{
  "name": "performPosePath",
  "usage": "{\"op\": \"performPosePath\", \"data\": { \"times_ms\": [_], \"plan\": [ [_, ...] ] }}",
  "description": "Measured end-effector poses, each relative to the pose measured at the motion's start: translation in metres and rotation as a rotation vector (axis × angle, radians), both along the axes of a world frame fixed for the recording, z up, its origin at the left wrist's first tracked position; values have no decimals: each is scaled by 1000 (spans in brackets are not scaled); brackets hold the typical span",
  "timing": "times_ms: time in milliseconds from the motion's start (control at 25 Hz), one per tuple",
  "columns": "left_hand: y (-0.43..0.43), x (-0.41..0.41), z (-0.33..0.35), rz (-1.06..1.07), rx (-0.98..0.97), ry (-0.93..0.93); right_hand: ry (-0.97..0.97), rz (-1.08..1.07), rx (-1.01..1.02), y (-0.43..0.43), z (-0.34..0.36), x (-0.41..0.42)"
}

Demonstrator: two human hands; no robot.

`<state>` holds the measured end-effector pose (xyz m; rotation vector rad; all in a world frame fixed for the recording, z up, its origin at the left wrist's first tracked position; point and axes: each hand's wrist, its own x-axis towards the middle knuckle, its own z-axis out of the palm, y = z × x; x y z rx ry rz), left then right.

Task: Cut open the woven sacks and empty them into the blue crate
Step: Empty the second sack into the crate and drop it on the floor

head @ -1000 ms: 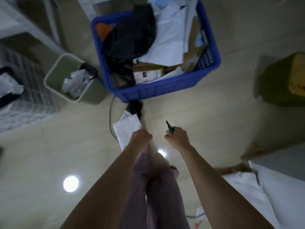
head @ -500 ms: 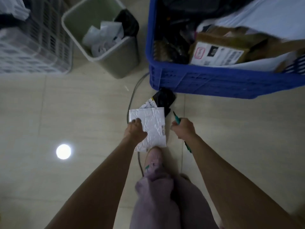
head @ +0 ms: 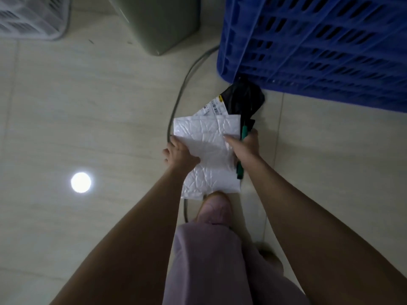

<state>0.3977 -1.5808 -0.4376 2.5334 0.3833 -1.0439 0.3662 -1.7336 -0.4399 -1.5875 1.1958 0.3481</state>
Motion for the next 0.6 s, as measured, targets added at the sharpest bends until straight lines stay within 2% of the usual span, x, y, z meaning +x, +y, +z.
{"op": "performPosePath", "data": {
  "times_ms": [80,160,280,600],
  "plan": [
    [2,0,-1,34,-7,-41,-24,-55,108,6,3,14],
    [4,-1,12,82,-74,-66,-37,-71,132,9,21,20],
    [12,-4,64,105,-130,-102,-82,-72,144,15,73,12],
    [17,-30,285,189,-235,-140,-150,-15,3,27,313,-4]
  ]
}}
